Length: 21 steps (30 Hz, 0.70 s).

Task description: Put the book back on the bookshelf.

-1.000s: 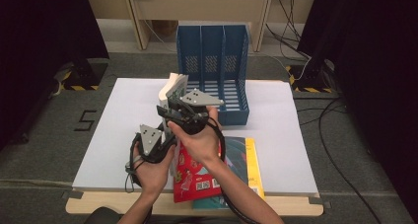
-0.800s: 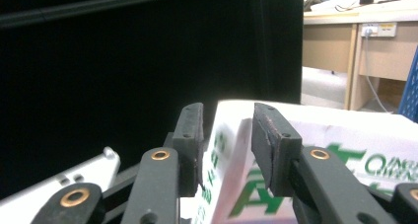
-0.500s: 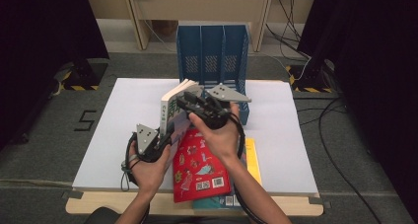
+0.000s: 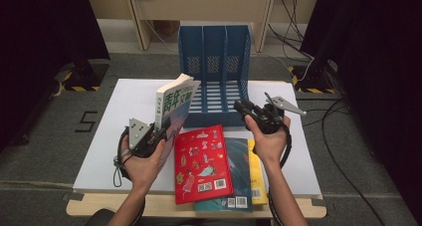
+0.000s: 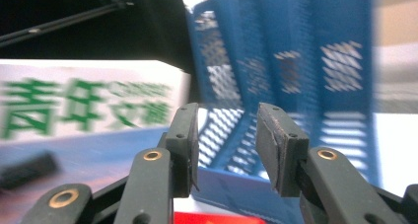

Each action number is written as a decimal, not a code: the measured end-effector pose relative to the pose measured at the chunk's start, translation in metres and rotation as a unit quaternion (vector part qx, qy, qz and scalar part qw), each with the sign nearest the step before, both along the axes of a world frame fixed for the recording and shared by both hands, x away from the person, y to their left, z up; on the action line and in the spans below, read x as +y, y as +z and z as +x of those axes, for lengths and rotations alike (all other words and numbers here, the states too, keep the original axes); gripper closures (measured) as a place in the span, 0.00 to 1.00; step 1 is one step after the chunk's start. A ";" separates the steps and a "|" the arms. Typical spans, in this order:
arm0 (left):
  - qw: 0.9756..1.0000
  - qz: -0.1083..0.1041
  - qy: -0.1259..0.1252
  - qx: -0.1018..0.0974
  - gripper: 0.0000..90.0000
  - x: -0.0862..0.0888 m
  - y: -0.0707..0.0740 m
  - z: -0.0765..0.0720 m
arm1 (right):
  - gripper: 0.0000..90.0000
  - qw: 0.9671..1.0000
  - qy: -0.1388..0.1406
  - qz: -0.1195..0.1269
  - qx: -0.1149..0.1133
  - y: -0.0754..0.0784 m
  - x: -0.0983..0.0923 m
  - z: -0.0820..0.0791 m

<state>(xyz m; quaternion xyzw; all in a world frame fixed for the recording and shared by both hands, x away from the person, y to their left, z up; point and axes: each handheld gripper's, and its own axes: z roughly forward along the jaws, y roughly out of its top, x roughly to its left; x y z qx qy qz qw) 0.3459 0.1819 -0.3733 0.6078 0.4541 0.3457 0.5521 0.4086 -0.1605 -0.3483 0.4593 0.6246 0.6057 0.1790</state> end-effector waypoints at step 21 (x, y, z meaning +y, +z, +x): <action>0.999 -0.010 -0.031 -0.033 0.82 0.016 0.029 0.009 | 0.69 0.994 -0.065 -0.003 0.085 -0.073 -0.071 -0.010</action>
